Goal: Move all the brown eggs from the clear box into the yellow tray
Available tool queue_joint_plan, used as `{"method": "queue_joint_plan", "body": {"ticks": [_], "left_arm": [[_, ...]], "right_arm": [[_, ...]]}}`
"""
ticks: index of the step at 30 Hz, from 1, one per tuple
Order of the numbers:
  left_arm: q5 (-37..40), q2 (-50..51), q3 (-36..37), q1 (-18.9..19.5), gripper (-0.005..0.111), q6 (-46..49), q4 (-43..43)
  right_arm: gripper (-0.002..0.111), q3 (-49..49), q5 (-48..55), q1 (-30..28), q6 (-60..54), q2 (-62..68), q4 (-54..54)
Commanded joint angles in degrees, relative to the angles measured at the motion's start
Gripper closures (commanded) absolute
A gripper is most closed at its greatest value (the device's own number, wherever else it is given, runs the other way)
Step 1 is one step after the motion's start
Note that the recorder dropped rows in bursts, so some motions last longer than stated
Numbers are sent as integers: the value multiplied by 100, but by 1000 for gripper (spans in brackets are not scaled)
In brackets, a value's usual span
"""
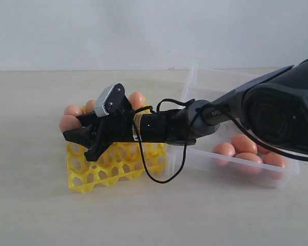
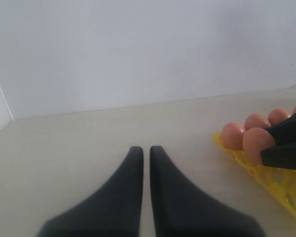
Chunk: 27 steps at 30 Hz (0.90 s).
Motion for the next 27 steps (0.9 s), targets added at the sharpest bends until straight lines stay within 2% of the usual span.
{"method": "queue_joint_plan", "body": {"ticks": [1,9,22,24,27], "left_arm": [[-18,-4,23,-28,103,-29,-2],[-18,-4,23,-28,103,-29,-2],[-18,-4,23,-28,103,-29,-2],[-18,-4,23,-28,103,-29,-2],[-18,-4,23,-28,103,-29,-2]], "right_arm": [[109,73,472,2,-40,186,128],[109,73,1471,2,549,186,175],[109,73,1256,2,574,175,-766],[109,73,1256,15,155,49,-1039],[109,73,1463,167,93,-133,-1113]]}}
